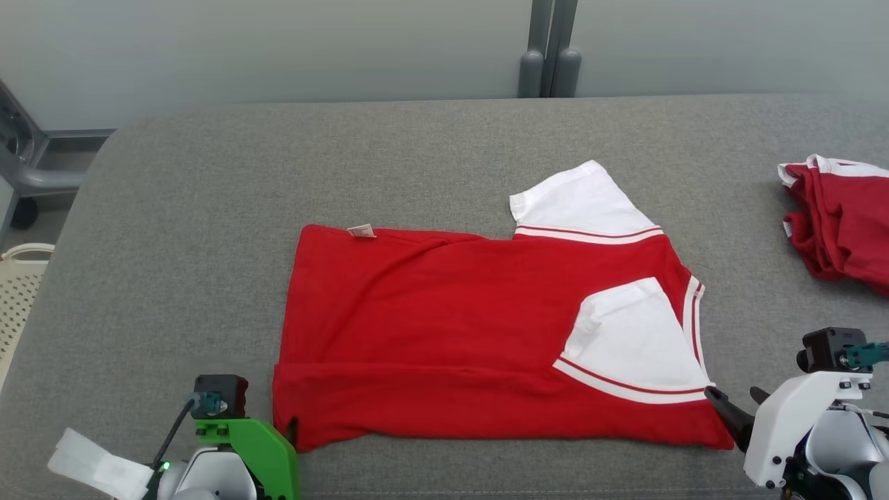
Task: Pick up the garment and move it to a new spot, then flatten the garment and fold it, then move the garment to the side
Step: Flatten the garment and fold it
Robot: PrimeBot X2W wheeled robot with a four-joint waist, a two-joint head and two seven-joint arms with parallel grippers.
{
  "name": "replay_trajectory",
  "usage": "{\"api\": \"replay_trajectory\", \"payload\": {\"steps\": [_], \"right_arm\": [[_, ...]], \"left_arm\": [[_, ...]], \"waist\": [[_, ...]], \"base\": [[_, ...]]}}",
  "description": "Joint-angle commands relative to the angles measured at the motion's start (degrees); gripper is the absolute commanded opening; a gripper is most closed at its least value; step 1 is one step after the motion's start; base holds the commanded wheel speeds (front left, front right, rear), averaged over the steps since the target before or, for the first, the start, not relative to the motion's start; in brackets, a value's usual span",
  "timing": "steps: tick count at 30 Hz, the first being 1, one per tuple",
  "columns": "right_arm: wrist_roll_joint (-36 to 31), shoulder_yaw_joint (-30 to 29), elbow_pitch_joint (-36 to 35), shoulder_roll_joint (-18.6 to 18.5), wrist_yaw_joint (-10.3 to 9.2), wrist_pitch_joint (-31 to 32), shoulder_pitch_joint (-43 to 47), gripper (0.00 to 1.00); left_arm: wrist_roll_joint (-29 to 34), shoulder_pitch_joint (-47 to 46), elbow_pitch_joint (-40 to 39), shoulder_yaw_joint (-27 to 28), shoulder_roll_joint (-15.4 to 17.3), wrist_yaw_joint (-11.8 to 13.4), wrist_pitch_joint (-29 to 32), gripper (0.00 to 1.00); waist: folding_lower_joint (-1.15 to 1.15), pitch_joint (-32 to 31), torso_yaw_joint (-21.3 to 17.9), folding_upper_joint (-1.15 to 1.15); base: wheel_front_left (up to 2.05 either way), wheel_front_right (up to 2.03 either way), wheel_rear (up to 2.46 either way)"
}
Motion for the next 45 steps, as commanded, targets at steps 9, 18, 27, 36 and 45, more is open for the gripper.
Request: {"api": "replay_trajectory", "payload": {"steps": [9,18,27,36,45], "right_arm": [[-2.1,-2.3,0.6,4.6,-0.01,-13.6,0.6,1.0],[-2.1,-0.9,4.1,6.7,-0.01,-27.7,-2.3,1.0],[0.9,3.3,9.0,6.8,-0.01,-38.7,-3.8,1.0],[-2.1,7.9,12.7,6.8,0.0,-45.4,-3.6,1.0],[-5.3,7.1,15.1,6.8,-0.01,-48.1,-1.2,1.0]], "left_arm": [[1.7,2.7,-2.7,4.4,-1.2,3.1,-13.4,1.0],[0.9,4.0,-2.1,9.2,-4.6,1.6,-28.9,1.0],[2.0,4.6,-2.3,12.9,-5.6,-7.2,-33.6,1.0],[9.2,7.8,-3.2,17.6,-7.1,-13.3,-33.5,1.0],[14.4,10.7,-1.5,19.1,-8.1,-13.5,-33.5,1.0]], "waist": [[0.0,-3.6,2.0,0.0],[0.0,-5.4,3.0,0.0],[0.0,-6.4,4.0,0.0],[0.0,-7.0,4.8,0.0],[0.0,-8.0,4.4,0.0]], "base": [[0.0,0.0,0.0],[0.0,0.0,0.0],[0.0,0.0,0.0],[0.0,0.0,0.0],[0.0,0.0,0.0]]}}
